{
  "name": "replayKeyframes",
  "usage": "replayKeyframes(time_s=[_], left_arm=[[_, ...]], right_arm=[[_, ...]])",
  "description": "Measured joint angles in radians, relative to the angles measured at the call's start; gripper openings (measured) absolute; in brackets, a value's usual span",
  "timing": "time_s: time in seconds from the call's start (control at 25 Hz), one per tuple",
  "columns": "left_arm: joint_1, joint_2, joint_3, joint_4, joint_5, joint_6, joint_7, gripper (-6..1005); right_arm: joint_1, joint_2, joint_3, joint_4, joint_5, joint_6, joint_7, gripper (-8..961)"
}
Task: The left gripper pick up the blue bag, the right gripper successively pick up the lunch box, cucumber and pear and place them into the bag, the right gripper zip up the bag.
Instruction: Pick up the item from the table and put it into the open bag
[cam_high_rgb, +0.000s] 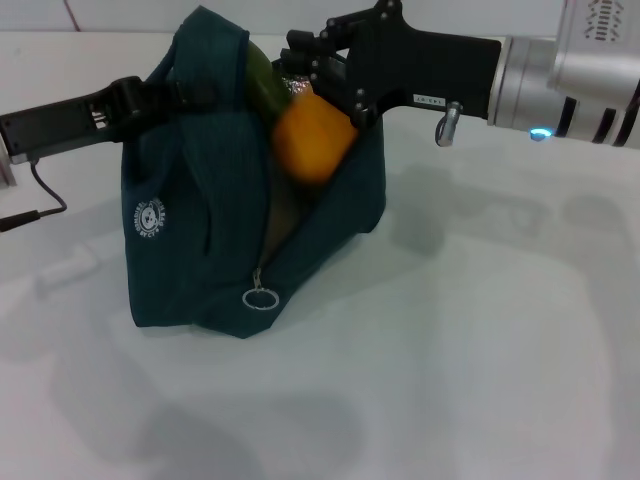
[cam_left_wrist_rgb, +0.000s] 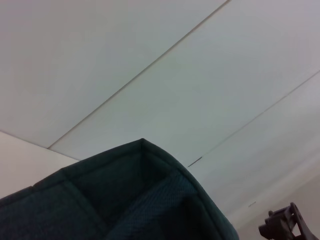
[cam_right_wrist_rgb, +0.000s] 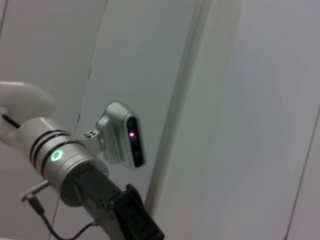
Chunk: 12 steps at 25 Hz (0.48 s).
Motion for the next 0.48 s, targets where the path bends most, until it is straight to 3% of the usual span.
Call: replayKeyframes(time_s=[0.2, 0.32, 0.48], left_arm=[[0.001, 0.0, 0.0, 0.0, 0.0, 0.0, 0.0, 67], [0.003, 0.0, 0.0, 0.0, 0.0, 0.0, 0.0, 67], [0.011, 0.001, 0.0, 0.0, 0.0, 0.0, 0.0, 67]], right_arm=[[0.0, -0.002, -0.001, 0.003, 0.002, 0.009, 0.036, 118], [-0.001, -0.003, -0.001, 0.002, -0.003, 0.022, 0.048, 347], [-0.006, -0.012, 0.011, -0.005, 0.0, 0.048, 0.103, 433]])
